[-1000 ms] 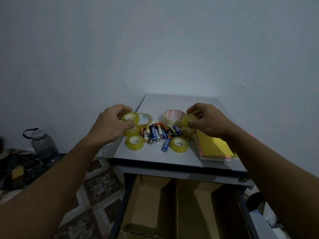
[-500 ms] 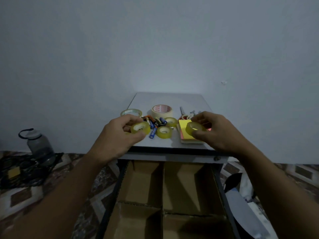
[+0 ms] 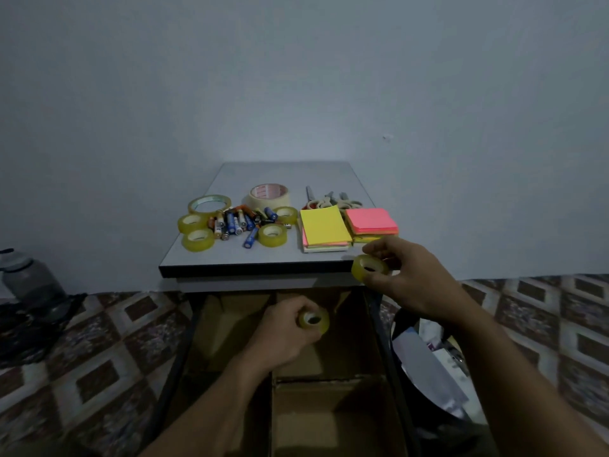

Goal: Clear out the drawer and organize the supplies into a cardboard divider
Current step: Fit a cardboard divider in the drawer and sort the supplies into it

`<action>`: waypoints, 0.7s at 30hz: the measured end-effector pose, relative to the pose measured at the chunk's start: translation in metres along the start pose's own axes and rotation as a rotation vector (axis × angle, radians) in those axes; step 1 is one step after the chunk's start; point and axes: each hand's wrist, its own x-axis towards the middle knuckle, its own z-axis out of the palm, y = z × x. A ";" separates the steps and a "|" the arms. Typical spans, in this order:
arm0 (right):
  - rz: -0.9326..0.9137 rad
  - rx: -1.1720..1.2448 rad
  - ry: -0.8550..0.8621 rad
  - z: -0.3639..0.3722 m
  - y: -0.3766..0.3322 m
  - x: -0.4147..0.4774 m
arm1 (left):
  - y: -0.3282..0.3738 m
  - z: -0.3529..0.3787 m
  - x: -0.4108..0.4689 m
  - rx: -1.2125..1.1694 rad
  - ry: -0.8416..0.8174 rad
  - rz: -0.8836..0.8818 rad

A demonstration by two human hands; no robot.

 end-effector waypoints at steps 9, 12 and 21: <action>0.019 -0.018 0.018 -0.002 0.021 0.006 | -0.013 0.043 0.059 0.113 -0.148 -0.144; 0.023 0.007 0.022 -0.002 0.026 0.007 | -0.020 0.054 0.070 0.123 -0.155 -0.197; 0.029 0.076 0.040 0.001 0.030 0.010 | -0.024 0.067 0.078 0.150 -0.135 -0.211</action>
